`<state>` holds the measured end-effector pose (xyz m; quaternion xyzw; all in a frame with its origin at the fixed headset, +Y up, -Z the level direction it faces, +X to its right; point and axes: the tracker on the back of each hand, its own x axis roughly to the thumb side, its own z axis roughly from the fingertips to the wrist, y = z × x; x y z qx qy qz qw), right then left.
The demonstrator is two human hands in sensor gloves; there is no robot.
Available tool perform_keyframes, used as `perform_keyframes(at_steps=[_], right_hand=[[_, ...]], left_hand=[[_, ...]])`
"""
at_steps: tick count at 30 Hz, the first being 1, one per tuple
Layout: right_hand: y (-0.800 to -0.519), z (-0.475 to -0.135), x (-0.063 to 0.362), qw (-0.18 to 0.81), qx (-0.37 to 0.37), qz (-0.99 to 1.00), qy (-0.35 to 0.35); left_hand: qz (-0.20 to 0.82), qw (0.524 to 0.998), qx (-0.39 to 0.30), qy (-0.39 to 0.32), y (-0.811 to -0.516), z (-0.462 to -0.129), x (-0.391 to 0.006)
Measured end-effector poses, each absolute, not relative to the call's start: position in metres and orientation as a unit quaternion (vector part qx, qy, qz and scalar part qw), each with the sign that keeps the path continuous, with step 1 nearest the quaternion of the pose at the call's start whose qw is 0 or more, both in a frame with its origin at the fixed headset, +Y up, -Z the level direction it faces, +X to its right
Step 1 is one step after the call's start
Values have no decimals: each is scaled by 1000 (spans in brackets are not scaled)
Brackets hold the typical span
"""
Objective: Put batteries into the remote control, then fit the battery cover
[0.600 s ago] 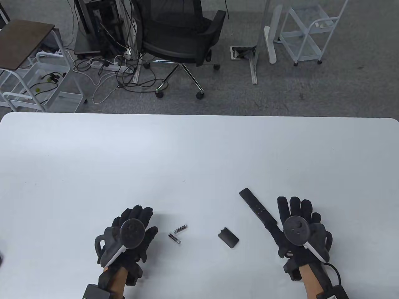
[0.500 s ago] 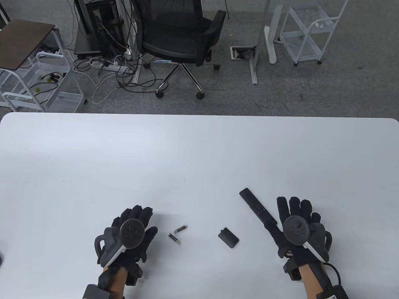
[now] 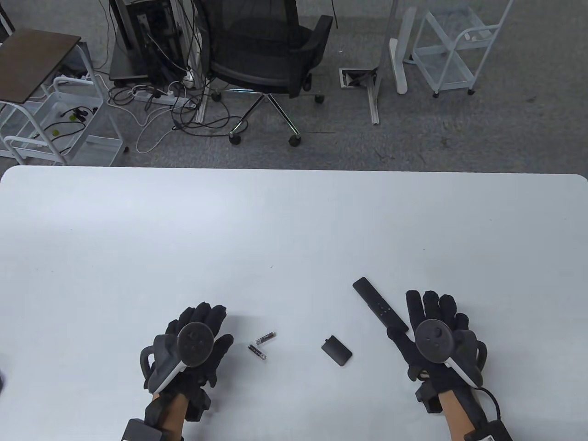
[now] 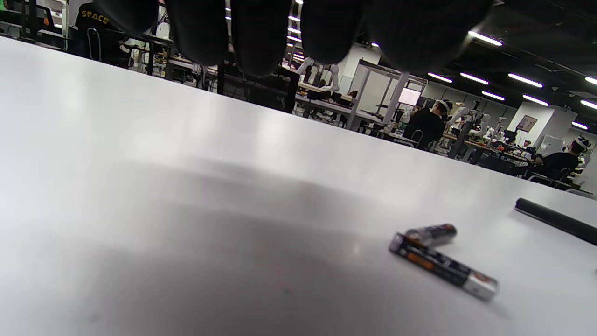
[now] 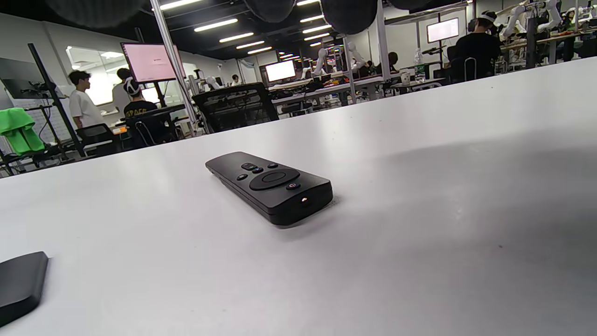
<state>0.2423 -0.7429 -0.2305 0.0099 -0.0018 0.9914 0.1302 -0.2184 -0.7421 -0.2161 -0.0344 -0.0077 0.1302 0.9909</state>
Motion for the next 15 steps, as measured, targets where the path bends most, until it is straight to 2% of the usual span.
perform_keyframes(at_steps=[9,15], right_hand=[[-744,-231,242,129,8,992,-1],[-755,-238,237,102,9,995,-8]], left_hand=[[126,991,-35,-11,-743,-216,-216],[127,991,-37,-9,-743,-216,-216]])
